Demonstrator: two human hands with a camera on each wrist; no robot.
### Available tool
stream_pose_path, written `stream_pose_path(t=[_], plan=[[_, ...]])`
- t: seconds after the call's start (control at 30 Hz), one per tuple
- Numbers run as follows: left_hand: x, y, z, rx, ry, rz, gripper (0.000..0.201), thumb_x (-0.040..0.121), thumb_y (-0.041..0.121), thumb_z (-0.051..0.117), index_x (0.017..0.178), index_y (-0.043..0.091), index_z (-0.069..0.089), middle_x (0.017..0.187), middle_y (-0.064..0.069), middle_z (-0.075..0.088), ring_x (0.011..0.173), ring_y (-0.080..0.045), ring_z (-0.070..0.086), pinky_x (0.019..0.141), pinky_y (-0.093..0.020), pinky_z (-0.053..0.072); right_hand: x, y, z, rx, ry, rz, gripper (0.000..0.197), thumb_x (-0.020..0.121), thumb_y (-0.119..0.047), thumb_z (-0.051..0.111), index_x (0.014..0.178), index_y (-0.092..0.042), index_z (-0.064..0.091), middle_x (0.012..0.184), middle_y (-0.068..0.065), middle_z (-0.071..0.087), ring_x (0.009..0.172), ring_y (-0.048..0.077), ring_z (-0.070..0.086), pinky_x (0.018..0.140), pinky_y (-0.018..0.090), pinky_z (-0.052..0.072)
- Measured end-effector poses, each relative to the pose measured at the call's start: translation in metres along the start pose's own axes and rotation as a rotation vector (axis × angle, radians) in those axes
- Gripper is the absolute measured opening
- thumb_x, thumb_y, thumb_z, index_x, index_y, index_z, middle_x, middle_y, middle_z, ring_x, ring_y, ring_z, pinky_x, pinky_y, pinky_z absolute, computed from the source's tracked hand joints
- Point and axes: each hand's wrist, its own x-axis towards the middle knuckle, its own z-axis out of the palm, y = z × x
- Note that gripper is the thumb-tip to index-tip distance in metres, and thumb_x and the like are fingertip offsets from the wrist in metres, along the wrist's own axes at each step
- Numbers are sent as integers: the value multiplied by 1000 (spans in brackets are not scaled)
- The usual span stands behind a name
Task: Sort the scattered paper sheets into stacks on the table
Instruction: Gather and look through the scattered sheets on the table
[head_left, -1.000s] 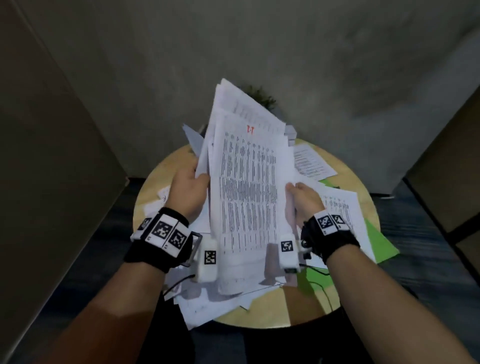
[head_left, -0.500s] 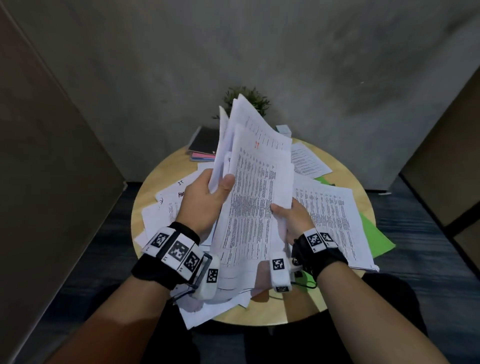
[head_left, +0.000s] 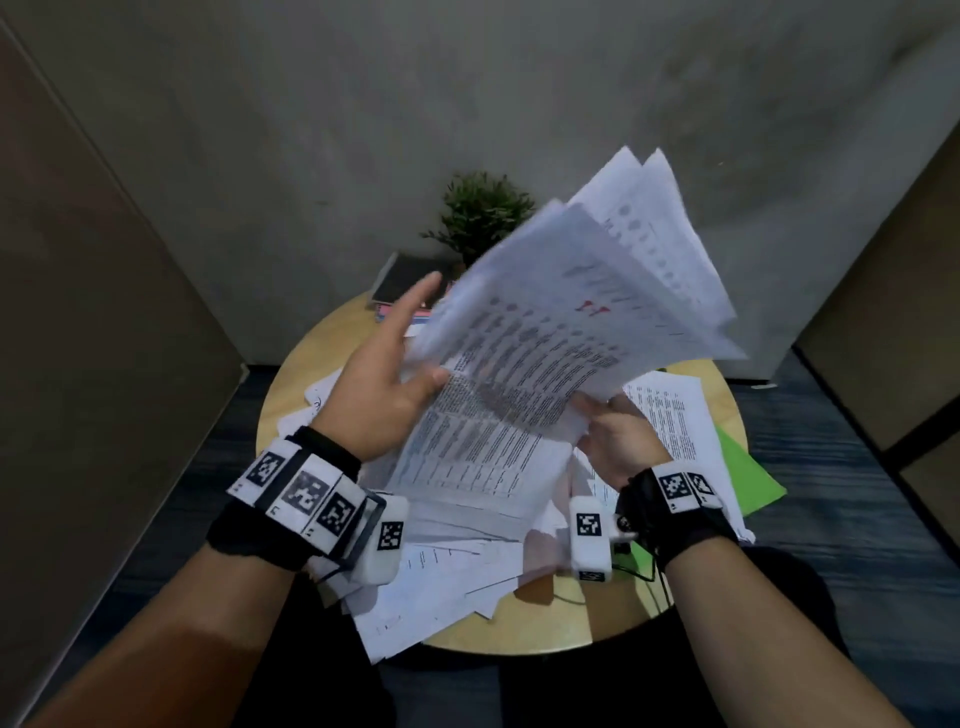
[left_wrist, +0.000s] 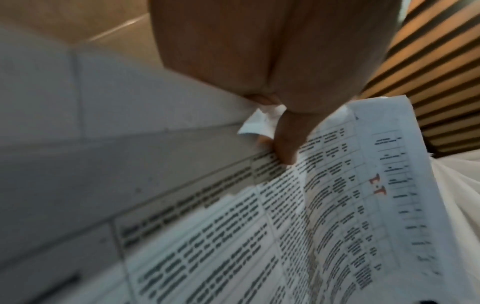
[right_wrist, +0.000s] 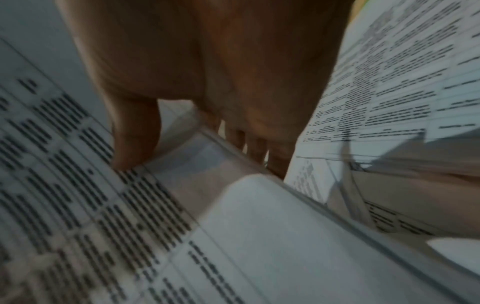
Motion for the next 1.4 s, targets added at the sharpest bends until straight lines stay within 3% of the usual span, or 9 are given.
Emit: stream_pose_path(t=[0.17, 0.3, 0.47, 0.67, 0.73, 1.0, 1.2, 1.3, 1.4], plan=[[-10, -28, 9, -146, 183, -257, 35, 89, -2, 61, 122, 8, 59, 103, 12, 66, 91, 6, 64, 88, -22, 54, -3, -17, 17, -123, 31, -137, 28, 88, 9, 51, 97, -15, 63, 83, -8, 73, 83, 13, 64, 77, 31, 47], [-9, -38, 16, -206, 354, -311, 33, 92, 3, 58, 125, 7, 58, 112, 2, 67, 104, -12, 64, 95, -38, 52, -10, -36, 41, -298, 52, -300, 24, 88, 7, 55, 105, -7, 64, 89, -5, 72, 79, 3, 67, 72, 21, 51], [-5, -40, 18, -307, 510, -278, 36, 93, 2, 57, 127, 10, 52, 115, 6, 65, 110, -9, 62, 97, -31, 50, -12, -54, 61, -336, 63, -428, 25, 87, 5, 59, 110, -4, 61, 97, 3, 69, 89, 12, 67, 84, 25, 53], [-29, -72, 36, -323, 423, -411, 44, 94, -1, 52, 131, 16, 33, 129, 0, 54, 123, -18, 51, 107, -47, 41, -8, -10, 45, -518, 80, -261, 40, 85, -9, 67, 122, -14, 52, 112, 3, 67, 104, 19, 64, 93, 45, 51], [-31, -78, 42, -298, 411, -439, 46, 96, 2, 50, 136, 12, 31, 134, -5, 51, 124, -19, 48, 109, -42, 37, -9, 2, 43, -579, 88, -222, 37, 88, -12, 64, 122, -17, 49, 112, 3, 66, 104, 19, 63, 95, 49, 50], [-11, -62, 39, -295, 539, -341, 29, 102, 14, 42, 128, 26, 38, 110, 17, 56, 106, -10, 54, 95, -26, 42, -5, -16, 60, -524, 113, -329, 31, 93, -6, 56, 120, -21, 51, 105, -10, 62, 95, 1, 59, 78, 16, 45], [-26, -77, 52, -268, 498, -402, 20, 102, 12, 41, 118, 23, 38, 111, 4, 55, 104, -18, 54, 89, -29, 41, -5, 11, 45, -589, 130, -195, 35, 92, -9, 57, 125, -17, 50, 108, -8, 62, 100, 9, 58, 94, 34, 47], [-37, -90, 64, -195, 427, -511, 14, 102, 9, 38, 114, 16, 36, 98, 3, 53, 84, -15, 53, 81, -31, 40, -8, 29, 36, -706, 92, -68, 40, 92, -7, 53, 130, -17, 44, 113, -4, 58, 106, 16, 56, 93, 32, 44], [-40, -96, 73, -101, 385, -569, 19, 103, 12, 37, 122, 10, 37, 110, -7, 57, 96, -25, 55, 85, -32, 41, -6, 34, 29, -778, 97, -24, 40, 93, -7, 49, 132, -16, 42, 120, 1, 58, 105, 18, 55, 88, 27, 41]])
